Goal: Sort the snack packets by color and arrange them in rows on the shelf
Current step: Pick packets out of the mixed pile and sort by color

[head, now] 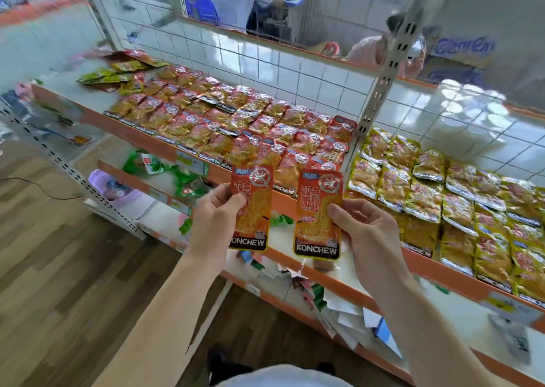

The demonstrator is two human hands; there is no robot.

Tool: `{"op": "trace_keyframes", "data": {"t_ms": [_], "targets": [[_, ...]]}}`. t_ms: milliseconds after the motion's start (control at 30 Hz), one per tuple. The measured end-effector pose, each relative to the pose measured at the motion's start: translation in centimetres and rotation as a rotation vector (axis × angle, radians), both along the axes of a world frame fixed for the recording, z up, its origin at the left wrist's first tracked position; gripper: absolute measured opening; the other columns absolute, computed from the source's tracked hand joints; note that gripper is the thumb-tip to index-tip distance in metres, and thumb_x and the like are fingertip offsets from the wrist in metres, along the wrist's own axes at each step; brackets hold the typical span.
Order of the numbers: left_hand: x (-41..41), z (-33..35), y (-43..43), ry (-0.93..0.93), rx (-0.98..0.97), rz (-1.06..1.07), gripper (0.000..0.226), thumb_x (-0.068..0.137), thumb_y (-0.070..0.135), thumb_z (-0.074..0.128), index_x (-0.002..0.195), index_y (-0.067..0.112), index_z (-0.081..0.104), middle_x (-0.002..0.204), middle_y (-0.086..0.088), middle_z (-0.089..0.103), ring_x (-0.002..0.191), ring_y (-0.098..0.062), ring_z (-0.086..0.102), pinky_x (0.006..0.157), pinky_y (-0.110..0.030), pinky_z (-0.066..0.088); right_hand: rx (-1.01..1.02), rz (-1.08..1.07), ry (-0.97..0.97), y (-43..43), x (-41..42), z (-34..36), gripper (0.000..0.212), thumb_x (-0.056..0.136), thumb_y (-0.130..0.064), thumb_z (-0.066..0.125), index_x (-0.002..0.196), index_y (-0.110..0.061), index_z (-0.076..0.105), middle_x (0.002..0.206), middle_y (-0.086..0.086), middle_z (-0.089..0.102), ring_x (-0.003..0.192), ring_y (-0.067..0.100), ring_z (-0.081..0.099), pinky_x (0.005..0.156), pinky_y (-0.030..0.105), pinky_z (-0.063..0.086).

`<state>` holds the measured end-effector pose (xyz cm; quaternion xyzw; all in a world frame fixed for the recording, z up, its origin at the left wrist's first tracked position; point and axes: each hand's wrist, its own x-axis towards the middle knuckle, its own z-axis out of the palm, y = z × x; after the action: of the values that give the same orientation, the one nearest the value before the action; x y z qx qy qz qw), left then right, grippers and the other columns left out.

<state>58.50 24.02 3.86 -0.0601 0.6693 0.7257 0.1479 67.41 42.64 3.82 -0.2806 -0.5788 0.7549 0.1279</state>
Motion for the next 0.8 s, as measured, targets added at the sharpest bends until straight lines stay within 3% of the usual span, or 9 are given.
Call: {"op": "trace_keyframes", "data": {"t_ms": [100, 233, 333, 433, 700, 800], "targets": [[-2.4, -0.4, -3.7, 0.037, -0.038, -0.013, 0.02, 0.1, 0.011, 0.058, 0.089, 0.022, 0.072, 0.078, 0.006, 0.076, 0.074, -0.013, 0.073, 0.063, -0.028, 0.058, 0.036, -0.028, -0.012, -3.4, -2.6, -0.4, 0.011, 0.081, -0.008, 0.076, 0.086, -0.007, 0.066, 0.087, 0.008, 0.075, 0.078, 0.017, 0.074, 0.061, 0.023, 0.056], [-5.4, -0.3, -8.3, 0.05, -0.046, 0.002, 0.016, 0.1, 0.016, 0.059, 0.094, 0.023, 0.071, 0.08, 0.007, 0.077, 0.073, -0.012, 0.074, 0.056, -0.022, 0.057, 0.034, -0.027, -0.033, -7.9, -5.8, -0.9, 0.008, 0.084, -0.01, 0.076, 0.086, -0.009, 0.067, 0.093, 0.013, 0.075, 0.085, 0.024, 0.073, 0.071, 0.034, 0.058], [-7.4, -0.5, -11.2, 0.047, -0.047, 0.004, 0.015, 0.1, 0.02, 0.06, 0.094, 0.027, 0.072, 0.085, 0.007, 0.078, 0.078, -0.012, 0.075, 0.061, -0.023, 0.058, -0.036, -0.031, -0.017, -10.9, -7.6, -1.2, 0.009, 0.084, -0.011, 0.075, 0.088, -0.01, 0.066, 0.095, 0.01, 0.076, 0.094, 0.028, 0.073, 0.083, 0.042, 0.057], [-8.9, -1.1, -12.8, 0.049, -0.078, -0.014, 0.011, 0.099, 0.023, 0.061, 0.098, 0.025, 0.072, 0.09, 0.007, 0.078, 0.084, -0.012, 0.075, 0.068, -0.026, 0.059, -0.07, -0.027, -0.026, -12.9, -8.7, -1.5, 0.011, 0.085, -0.013, 0.073, 0.093, -0.009, 0.066, 0.1, 0.008, 0.076, 0.095, 0.025, 0.073, 0.084, 0.04, 0.057], [-12.9, -2.3, -12.2, -0.015, -0.123, -0.124, 0.009, 0.098, 0.02, 0.064, 0.101, 0.019, 0.072, 0.09, 0.002, 0.077, 0.081, -0.012, 0.074, 0.06, -0.019, 0.055, -0.04, -0.091, -0.047, -12.9, -11.4, -1.6, 0.006, 0.089, -0.007, 0.07, 0.09, -0.011, 0.066, 0.096, 0.009, 0.076, 0.094, 0.025, 0.073, 0.086, 0.04, 0.057], [-14.4, -2.5, -11.3, -0.02, -0.127, -0.151, 0.01, 0.097, 0.019, 0.065, 0.104, 0.016, 0.072, 0.091, 0.0, 0.078, 0.084, -0.016, 0.075, 0.066, -0.027, 0.058, -0.044, -0.118, -0.056, -12.2, -12.6, -2.1, 0.006, 0.088, -0.007, 0.071, 0.091, -0.01, 0.066, 0.095, 0.01, 0.076, 0.092, 0.025, 0.073, 0.081, 0.037, 0.058]]}}
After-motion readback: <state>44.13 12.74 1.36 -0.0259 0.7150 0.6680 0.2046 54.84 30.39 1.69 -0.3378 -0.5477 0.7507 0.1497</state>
